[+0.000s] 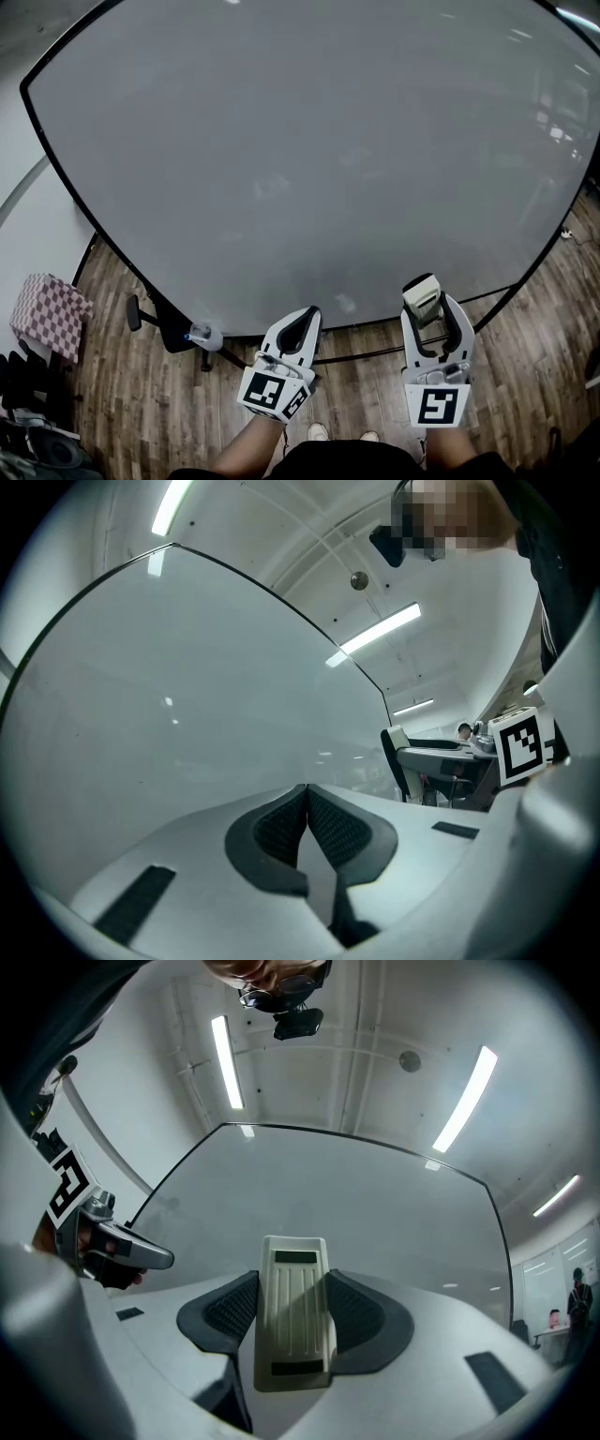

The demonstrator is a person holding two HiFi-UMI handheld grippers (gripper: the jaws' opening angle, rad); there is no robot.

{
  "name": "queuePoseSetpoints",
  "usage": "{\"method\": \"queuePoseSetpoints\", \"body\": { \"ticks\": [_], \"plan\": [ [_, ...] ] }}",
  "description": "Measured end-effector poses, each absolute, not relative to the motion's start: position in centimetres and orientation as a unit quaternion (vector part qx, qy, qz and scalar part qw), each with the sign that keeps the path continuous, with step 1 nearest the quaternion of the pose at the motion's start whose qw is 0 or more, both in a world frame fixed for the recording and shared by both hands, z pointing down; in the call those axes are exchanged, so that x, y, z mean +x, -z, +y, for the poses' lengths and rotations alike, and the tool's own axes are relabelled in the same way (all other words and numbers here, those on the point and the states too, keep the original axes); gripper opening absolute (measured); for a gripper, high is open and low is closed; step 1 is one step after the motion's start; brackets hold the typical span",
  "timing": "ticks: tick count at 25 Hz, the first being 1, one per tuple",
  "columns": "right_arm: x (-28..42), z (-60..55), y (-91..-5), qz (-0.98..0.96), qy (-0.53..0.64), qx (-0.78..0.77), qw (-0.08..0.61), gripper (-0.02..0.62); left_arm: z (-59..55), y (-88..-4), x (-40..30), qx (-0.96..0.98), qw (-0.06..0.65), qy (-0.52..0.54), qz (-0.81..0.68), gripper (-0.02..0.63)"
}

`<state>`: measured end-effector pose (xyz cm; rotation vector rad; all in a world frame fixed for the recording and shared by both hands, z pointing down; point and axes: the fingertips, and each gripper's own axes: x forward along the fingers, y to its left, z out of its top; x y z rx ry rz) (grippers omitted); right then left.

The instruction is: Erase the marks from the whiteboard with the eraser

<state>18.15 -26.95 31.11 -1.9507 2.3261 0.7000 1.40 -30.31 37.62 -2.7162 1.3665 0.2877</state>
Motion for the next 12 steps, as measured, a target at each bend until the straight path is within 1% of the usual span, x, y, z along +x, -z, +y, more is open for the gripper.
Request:
{"method": "queuePoseSetpoints", "body": {
  "ticks": [6, 12],
  "plan": [
    [17.6, -27.1, -31.0, 0.755, -0.22, -0.617, 0.024, 0.255, -30.0, -36.6, 0.6, -0.884, 0.058, -0.093, 0.455, 0.02],
    [17.3, -27.3, -31.1, 0.755, -0.22, -0.617, 0.011, 0.255, -30.4, -36.1, 0.0, -0.879, 0.056, -0.1, 0.462, 0.02]
  ]
}}
